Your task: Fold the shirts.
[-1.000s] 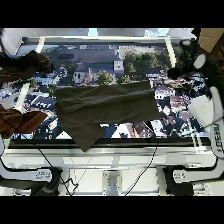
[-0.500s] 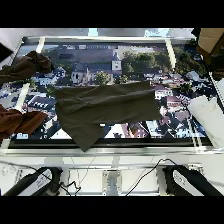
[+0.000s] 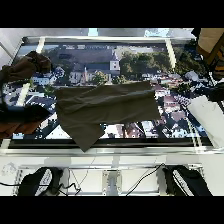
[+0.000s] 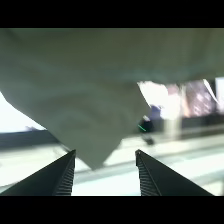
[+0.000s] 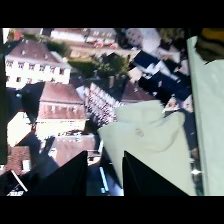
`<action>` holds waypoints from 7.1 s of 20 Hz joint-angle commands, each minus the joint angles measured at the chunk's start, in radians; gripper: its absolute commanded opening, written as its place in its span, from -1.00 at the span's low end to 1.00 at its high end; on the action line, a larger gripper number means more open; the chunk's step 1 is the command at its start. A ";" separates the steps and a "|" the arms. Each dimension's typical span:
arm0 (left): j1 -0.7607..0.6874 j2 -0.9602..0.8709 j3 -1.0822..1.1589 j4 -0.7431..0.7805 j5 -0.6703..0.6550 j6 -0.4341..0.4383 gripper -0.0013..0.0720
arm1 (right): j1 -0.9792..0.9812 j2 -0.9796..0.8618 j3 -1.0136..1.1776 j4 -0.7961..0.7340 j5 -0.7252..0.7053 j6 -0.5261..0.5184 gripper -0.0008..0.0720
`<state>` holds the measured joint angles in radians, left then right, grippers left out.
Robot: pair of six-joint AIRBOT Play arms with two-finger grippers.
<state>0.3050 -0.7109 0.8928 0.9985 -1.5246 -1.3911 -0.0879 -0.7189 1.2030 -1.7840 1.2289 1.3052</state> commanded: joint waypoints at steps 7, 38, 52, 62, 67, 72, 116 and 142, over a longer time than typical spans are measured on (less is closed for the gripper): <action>0.000 0.025 -0.583 -0.064 0.274 -0.065 0.74 | 0.000 0.015 -0.162 0.162 -0.120 0.042 -0.22; -0.286 -0.125 -0.461 -0.191 0.554 -0.085 -0.93 | 0.000 -0.030 -0.162 0.224 -0.284 0.163 -0.24; -0.286 -0.125 -0.282 -0.185 0.455 -0.016 -0.93 | -0.367 -0.549 -0.451 0.833 -0.136 -0.115 0.07; -0.286 -0.125 -0.282 -0.182 0.461 -0.006 -0.93 | -0.356 -0.793 -0.449 1.041 -0.278 -0.292 -0.06; -0.286 -0.125 -0.282 -0.182 0.476 -0.006 -0.93 | -0.295 -0.821 -0.449 1.059 -0.288 -0.335 -0.43; -0.286 -0.117 -0.267 -0.234 0.476 -0.006 -0.93 | -0.291 -0.818 -0.385 1.055 -0.162 -0.384 -0.92; -0.157 -0.718 0.114 0.489 0.984 -0.336 -0.94 | 0.184 -0.844 -0.260 1.252 -1.064 0.037 -0.92; -0.157 -0.865 0.576 0.348 0.791 -0.048 -0.18 | 0.223 -0.958 -0.006 1.147 -0.864 0.100 -0.13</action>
<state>0.1474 -1.5749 1.3724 1.3609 -0.6975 -1.4574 0.1364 -1.7164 1.1671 -0.5869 0.3416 1.4876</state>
